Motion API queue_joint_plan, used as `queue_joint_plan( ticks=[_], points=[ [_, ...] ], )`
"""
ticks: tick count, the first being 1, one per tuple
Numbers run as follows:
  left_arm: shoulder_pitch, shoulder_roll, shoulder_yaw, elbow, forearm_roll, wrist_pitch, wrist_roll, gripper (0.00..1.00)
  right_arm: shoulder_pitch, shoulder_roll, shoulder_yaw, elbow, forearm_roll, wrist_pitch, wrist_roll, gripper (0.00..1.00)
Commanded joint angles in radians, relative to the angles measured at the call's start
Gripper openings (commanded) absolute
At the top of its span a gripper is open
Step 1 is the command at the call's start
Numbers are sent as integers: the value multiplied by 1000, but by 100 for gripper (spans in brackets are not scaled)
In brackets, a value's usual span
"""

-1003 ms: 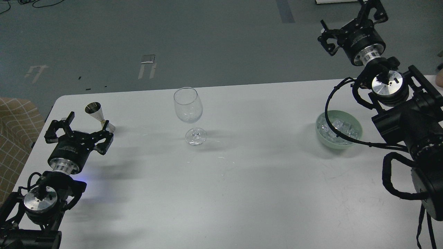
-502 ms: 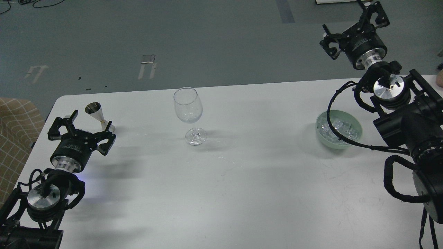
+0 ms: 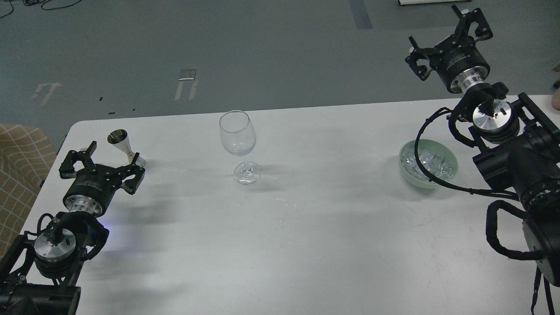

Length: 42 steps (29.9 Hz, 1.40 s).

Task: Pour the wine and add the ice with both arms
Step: 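Lower the left gripper to the metal jigger and close around it, then lift the jigger with the left gripper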

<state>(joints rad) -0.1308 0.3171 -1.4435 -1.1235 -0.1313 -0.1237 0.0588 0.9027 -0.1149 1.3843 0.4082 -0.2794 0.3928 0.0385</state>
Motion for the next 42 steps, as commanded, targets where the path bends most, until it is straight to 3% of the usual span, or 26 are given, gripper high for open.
queue_joint_plan(
  ticks=[1,7,13,16,20,37,42],
  points=[
    [-15,-36,-2,27,-4,10,-4,86,1,-9,-4,0,-1,0,0,100],
    [-38,-50,-2,79,-5,2,-4,86,7,-38,-5,-2,-1,-5,-2,100],
    [-93,-61,0,116,-4,-68,-1,71,15,-37,-8,0,-1,-6,0,100],
    [-136,-59,0,151,-4,-73,3,68,7,-34,-11,27,-3,-15,-2,100],
    [-153,-59,-8,218,-5,-86,6,68,-11,-40,-18,70,-1,-40,-2,100],
    [-153,-52,-54,223,-10,-114,9,68,-11,-40,-22,70,-3,-41,-2,100],
    [-167,-53,-54,273,-8,-117,9,68,-11,-42,-24,70,-1,-41,-2,100]
  ],
)
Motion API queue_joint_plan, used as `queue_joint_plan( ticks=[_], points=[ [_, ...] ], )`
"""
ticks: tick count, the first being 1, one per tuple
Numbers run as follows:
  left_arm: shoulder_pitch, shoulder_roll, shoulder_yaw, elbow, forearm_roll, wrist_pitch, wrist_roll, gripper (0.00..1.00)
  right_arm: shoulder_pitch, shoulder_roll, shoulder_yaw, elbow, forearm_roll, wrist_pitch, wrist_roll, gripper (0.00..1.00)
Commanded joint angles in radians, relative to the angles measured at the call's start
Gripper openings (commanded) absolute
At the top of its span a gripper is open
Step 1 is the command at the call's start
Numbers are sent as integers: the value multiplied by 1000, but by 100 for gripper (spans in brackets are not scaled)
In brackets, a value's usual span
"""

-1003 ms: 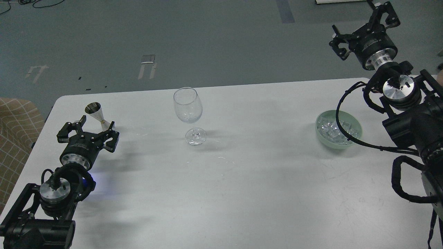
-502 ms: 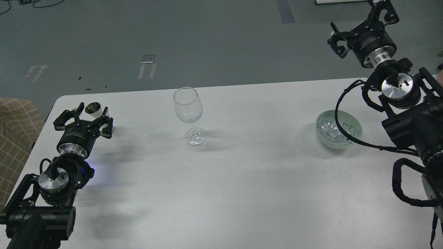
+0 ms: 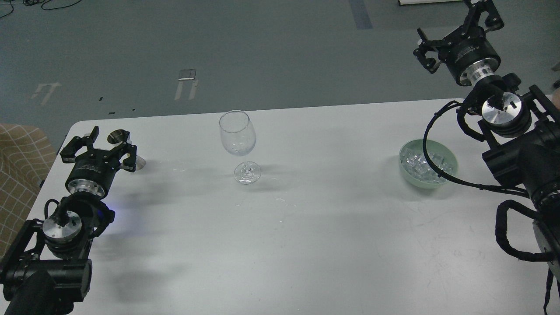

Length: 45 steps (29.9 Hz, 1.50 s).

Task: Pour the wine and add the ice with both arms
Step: 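Lift the jigger with the left gripper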

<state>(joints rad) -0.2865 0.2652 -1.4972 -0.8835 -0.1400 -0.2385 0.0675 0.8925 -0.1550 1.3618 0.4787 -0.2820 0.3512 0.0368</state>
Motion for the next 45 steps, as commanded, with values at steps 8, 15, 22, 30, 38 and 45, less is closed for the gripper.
queue_joint_plan(
  ticks=[8,15,22,30,38,45],
  points=[
    [-30,-8,3,67,2,-5,-2,69,-3,-12,-1,-2,0,0,-2,100],
    [-30,-8,5,69,2,-22,0,69,-3,-12,-1,-2,0,0,-2,100],
    [-34,-8,6,107,0,-28,0,70,-3,-12,-1,-2,0,0,-2,100],
    [-40,-11,8,132,0,-65,0,70,-3,-14,-1,-5,0,0,-2,100],
    [-71,-32,11,195,0,-74,0,70,-23,-21,-1,-2,0,0,-2,100],
    [-106,-46,14,264,0,-99,-2,70,-24,-37,-1,-2,0,0,-2,100]
  ],
)
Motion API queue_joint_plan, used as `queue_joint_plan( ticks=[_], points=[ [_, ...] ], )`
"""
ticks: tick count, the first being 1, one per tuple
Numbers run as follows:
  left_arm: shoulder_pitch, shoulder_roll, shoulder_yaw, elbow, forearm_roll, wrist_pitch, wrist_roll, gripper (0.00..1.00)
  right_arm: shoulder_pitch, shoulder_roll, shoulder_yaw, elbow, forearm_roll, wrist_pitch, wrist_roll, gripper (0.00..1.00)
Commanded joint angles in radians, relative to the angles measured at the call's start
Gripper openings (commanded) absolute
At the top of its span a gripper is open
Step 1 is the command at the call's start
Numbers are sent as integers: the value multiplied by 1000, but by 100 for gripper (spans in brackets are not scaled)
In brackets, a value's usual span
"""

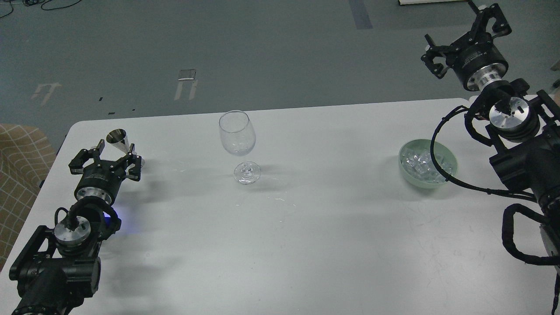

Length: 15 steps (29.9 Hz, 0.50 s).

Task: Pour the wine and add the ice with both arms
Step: 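Lift the jigger with the left gripper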

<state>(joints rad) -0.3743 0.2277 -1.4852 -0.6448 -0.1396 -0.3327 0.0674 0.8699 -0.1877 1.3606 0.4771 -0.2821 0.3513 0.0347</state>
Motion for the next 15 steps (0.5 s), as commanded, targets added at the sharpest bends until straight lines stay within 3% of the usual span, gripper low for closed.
queue_joint_plan(
  ticks=[1,15],
  points=[
    [-20,-10,2,30,0,-5,-1,70,-2,-4,0,0,0,2,1,100],
    [-107,-21,5,146,2,-5,0,70,-11,-6,0,-2,0,2,-1,100]
  ],
)
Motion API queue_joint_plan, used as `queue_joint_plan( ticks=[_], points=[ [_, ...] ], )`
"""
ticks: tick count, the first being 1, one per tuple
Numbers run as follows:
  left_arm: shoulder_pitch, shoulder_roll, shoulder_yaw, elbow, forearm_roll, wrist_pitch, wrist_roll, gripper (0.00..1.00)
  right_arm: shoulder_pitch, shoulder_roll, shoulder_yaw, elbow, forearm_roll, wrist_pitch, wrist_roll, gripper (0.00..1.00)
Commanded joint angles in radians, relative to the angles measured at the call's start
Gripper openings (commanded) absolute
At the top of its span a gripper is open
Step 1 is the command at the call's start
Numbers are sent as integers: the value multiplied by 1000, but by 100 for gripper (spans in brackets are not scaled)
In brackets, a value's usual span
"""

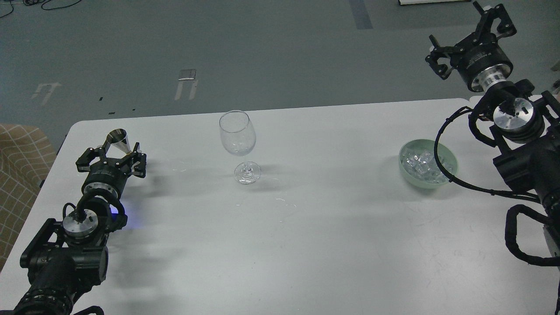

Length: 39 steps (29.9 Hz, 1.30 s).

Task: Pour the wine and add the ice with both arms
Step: 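Lift the jigger with the left gripper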

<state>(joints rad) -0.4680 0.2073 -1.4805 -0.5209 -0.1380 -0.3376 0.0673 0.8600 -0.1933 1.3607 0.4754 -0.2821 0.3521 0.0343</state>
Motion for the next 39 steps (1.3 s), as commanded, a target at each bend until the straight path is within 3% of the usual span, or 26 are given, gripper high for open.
queue_joint_plan(
  ticks=[1,9,22,31,39],
  points=[
    [-15,0,0,28,0,-1,0,70,-1,0,0,0,0,-1,1,100],
    [-21,-2,2,56,1,2,-3,64,-1,0,0,-5,0,1,1,100],
    [-103,-3,2,174,3,2,0,64,-4,2,0,-6,0,1,-1,100],
    [-110,-3,2,183,3,2,-3,63,-4,2,-2,-8,0,1,1,100],
    [-109,-6,2,183,6,-1,0,45,-4,3,0,-9,0,1,1,100]
  ],
)
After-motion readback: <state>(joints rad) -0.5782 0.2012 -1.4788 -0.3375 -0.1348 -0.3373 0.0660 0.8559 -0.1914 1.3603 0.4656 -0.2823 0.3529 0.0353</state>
